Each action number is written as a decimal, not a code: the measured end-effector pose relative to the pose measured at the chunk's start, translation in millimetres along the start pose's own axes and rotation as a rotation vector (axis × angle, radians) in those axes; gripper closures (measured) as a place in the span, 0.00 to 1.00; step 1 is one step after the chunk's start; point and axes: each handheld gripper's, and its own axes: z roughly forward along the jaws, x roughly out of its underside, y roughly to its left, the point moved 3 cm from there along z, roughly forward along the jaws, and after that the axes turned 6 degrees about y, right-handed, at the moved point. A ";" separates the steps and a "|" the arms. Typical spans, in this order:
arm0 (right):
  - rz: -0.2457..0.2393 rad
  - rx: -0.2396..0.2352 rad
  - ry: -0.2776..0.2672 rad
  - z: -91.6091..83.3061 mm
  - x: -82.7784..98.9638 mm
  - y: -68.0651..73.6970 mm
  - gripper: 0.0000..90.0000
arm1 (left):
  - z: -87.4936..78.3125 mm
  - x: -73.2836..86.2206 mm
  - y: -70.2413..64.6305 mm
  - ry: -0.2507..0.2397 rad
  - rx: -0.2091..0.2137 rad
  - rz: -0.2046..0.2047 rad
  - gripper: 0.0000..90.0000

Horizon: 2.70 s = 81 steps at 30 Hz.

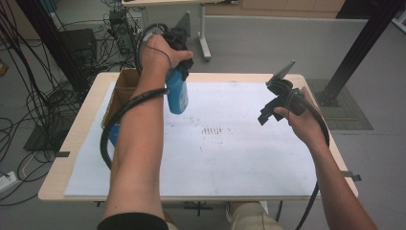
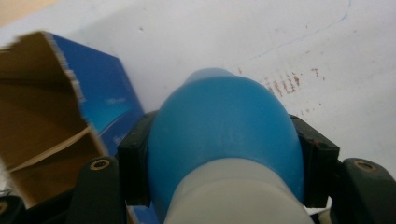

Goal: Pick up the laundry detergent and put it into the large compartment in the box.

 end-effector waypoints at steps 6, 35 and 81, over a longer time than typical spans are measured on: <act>-0.018 0.004 -0.006 -3.7 -3.8 7.8 0.11 | -54.9 17.1 11.6 -0.032 -0.011 -0.056 0.41; -0.024 0.007 -0.007 -4.7 -7.3 12.6 0.11 | -93.0 78.0 105.0 0.008 -0.029 -0.315 0.41; -0.013 -0.005 0.031 15.9 -10.8 9.1 0.11 | 63.0 71.6 126.6 0.129 0.015 -0.312 0.41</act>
